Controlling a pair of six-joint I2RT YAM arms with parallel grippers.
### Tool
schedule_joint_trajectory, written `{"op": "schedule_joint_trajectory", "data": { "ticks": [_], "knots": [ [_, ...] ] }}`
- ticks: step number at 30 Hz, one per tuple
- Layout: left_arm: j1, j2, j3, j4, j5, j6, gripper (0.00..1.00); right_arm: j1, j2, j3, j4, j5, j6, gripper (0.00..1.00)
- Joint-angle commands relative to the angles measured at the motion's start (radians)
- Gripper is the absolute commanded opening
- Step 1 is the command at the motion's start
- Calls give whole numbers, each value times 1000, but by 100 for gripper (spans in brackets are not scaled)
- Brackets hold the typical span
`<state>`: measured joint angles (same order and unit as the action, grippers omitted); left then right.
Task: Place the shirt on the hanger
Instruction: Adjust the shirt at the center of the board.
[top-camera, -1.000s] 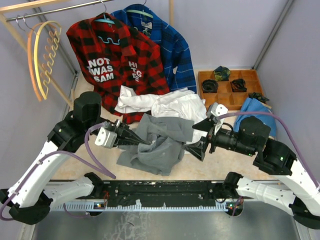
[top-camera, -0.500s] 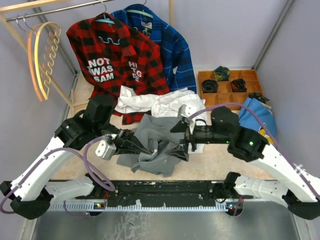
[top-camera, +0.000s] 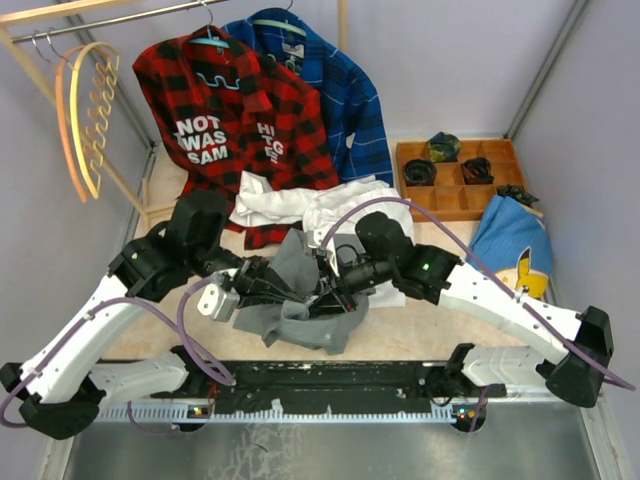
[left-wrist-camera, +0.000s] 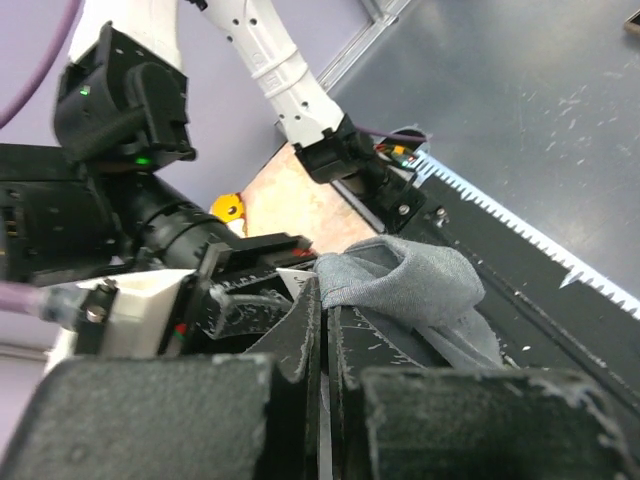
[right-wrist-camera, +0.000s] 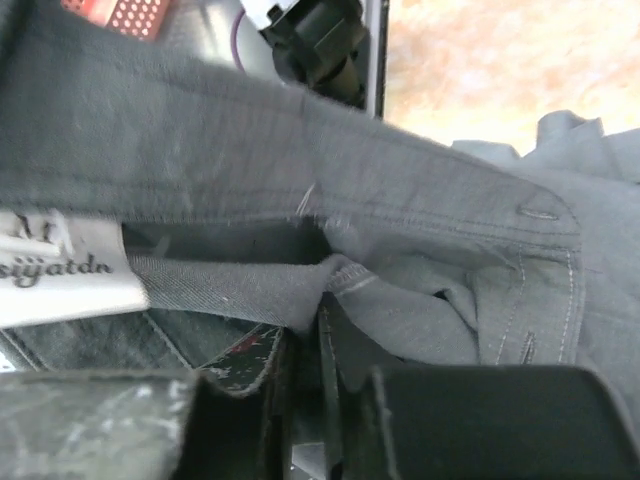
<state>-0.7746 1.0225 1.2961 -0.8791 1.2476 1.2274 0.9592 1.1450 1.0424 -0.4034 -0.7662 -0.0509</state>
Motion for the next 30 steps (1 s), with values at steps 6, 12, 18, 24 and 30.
{"op": "schedule_joint_trajectory", "data": {
  "ticks": [6,12,18,24,30],
  "knots": [
    [-6,-126,-110,338,-156,-240,11,2,-198,-61,186,286,120,0],
    [-6,-198,-182,455,-237,-340,29,1,-317,19,112,627,107,0],
    [-6,-274,-261,578,-343,-490,76,2,-323,165,36,976,72,0],
    [-6,-358,-340,768,-611,-786,98,1,-223,358,31,1293,28,0],
    [-6,-357,-290,773,-968,-1060,99,2,-77,660,184,1456,-79,0]
  ]
}}
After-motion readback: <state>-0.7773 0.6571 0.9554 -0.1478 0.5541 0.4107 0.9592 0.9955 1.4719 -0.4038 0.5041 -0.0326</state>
